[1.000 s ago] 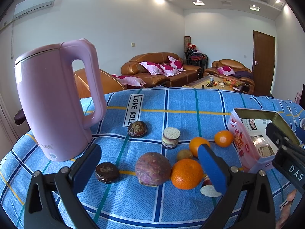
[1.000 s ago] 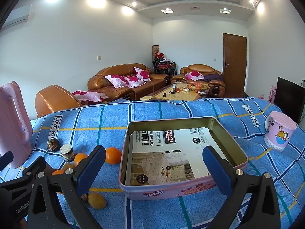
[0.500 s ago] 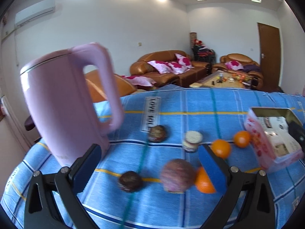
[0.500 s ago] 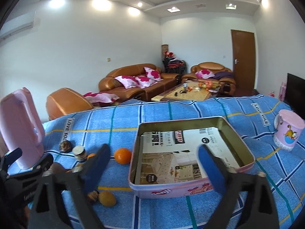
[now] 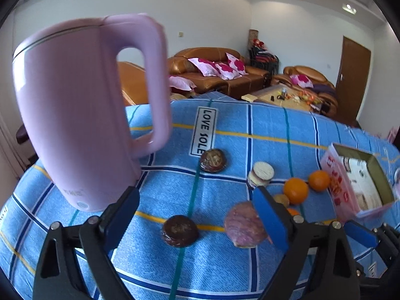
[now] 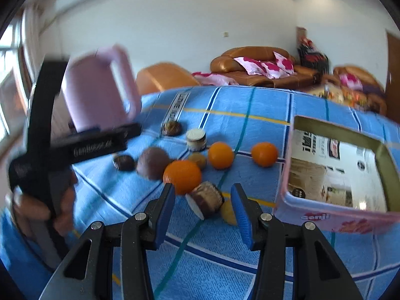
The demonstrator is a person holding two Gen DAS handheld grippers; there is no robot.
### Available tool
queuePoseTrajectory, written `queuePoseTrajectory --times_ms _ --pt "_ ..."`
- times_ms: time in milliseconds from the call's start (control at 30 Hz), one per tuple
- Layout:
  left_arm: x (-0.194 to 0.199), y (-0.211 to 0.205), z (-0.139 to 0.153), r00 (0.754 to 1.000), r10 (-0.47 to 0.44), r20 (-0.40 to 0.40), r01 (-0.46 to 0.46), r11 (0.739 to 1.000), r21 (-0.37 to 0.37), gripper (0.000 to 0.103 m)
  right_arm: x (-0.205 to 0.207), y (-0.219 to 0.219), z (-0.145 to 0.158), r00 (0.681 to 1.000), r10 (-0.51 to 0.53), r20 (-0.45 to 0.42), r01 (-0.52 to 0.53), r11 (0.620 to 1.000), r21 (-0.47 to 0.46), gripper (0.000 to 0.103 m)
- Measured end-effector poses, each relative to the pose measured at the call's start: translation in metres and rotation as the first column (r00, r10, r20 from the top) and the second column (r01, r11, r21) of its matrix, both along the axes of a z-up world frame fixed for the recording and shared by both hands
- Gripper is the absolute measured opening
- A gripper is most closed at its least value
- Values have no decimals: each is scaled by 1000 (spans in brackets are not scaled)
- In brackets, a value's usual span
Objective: Organize fruits
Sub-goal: 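Grasp the small brown kiwi-like fruit with the right gripper, then lift the kiwi over the tin box with right gripper while left grasps brown cylindrical cake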
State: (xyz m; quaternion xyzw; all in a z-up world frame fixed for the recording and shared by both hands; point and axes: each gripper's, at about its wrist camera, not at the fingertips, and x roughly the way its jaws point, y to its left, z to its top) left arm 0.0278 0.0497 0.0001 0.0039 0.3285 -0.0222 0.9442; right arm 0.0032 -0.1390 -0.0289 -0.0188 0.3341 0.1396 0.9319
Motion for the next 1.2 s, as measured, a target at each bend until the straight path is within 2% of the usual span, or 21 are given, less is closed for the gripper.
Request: queuePoseTrajectory --times_ms 133,367,500,600,767,800,833,933,1033,1100,1200 --pt "-5 -12 5 997 -71 12 71 997 12 92 3 -10 -8 997 -10 -73 11 1000 20 49" --pt "-17 -33 10 982 -188 36 186 981 54 92 9 -33 -14 993 -26 -116 24 1000 -16 49" --pt "-22 -41 10 968 -249 30 247 967 59 90 22 -37 -22 981 -1 -193 10 999 44 49" --pt "-23 -44 8 959 -281 23 279 959 53 88 28 -39 -23 979 12 -205 0 998 62 49" --pt "-22 -46 4 943 -333 9 332 943 28 79 28 -36 -22 979 29 -201 -19 999 50 49" --pt "-21 -46 3 939 -344 3 344 939 20 73 27 -34 -22 980 31 -199 -24 999 37 44" --pt "-21 -47 1 934 -356 -1 356 934 8 66 25 -31 -22 980 30 -198 -27 999 16 29" --pt "-19 -48 -3 918 -395 -22 394 919 -30 58 23 -30 -22 981 34 -193 -36 999 -9 28" --pt "-22 -49 -3 906 -424 -14 422 905 -54 57 17 -39 -13 984 43 -171 -36 998 47 28" --pt "-25 -49 -2 899 -438 -7 436 896 -76 57 13 -49 3 992 52 -116 -38 992 121 28" --pt "-29 -54 -3 896 -443 -6 441 893 -86 57 5 -61 24 1000 -3 -13 5 990 140 28"
